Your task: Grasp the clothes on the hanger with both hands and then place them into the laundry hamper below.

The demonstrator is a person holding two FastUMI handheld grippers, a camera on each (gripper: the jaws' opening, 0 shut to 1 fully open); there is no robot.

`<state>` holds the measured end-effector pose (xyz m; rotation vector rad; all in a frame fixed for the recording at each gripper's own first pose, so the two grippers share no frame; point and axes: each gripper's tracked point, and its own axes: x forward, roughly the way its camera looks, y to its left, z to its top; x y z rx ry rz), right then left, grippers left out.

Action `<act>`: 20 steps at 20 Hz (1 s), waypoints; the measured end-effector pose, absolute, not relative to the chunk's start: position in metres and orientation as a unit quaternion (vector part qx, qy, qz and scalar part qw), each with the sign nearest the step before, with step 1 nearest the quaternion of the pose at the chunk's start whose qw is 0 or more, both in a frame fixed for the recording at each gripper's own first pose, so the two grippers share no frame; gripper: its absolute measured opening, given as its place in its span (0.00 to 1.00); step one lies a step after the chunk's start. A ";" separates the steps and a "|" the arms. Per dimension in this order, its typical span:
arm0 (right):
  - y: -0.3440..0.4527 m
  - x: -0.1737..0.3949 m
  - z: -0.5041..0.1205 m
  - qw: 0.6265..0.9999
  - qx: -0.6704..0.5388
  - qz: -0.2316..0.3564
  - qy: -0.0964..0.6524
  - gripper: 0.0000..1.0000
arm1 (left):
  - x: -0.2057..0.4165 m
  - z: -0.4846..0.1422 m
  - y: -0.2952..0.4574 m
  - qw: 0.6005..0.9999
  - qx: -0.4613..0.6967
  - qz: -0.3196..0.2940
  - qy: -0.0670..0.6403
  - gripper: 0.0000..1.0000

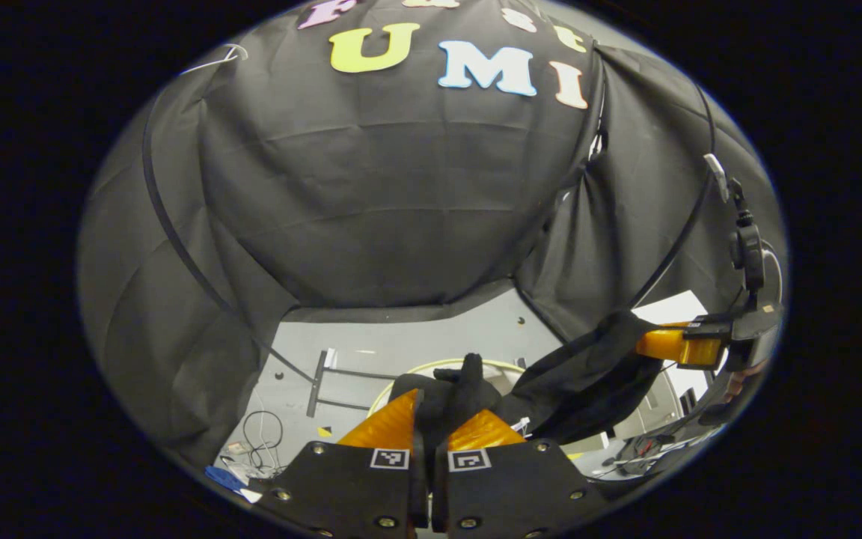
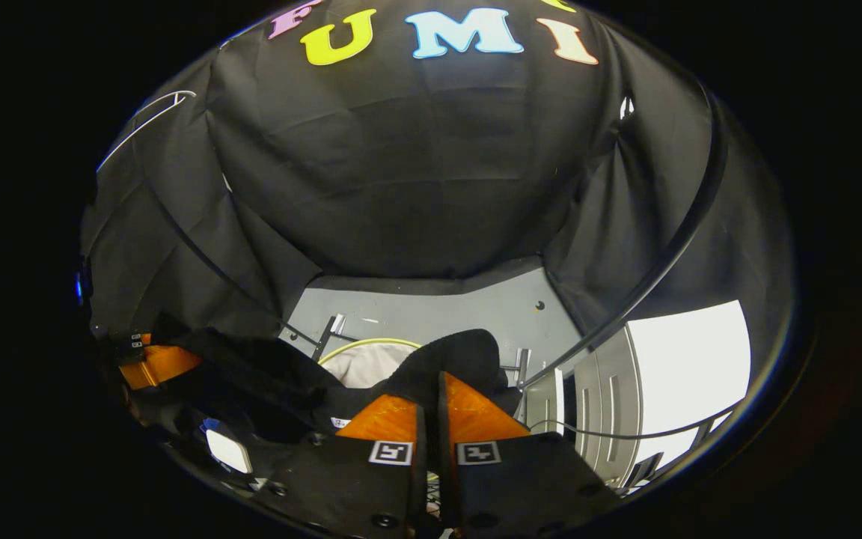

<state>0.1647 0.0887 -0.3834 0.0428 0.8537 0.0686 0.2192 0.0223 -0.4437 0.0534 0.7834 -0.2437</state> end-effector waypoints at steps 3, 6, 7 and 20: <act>0.093 0.161 -0.391 0.901 0.041 0.028 0.430 0.17 | 0.209 -0.449 0.022 0.912 0.011 -0.103 0.397 0.07; 0.103 0.158 -0.390 0.896 0.053 0.047 0.439 0.55 | 0.206 -0.444 0.032 0.911 0.028 -0.088 0.403 0.33; 0.102 0.156 -0.389 0.897 0.048 0.048 0.437 0.58 | 0.206 -0.446 0.033 0.909 0.027 -0.087 0.407 0.49; 0.032 0.120 -0.304 0.941 0.015 -0.028 0.337 0.98 | 0.215 -0.378 0.056 0.950 0.073 -0.034 0.301 0.99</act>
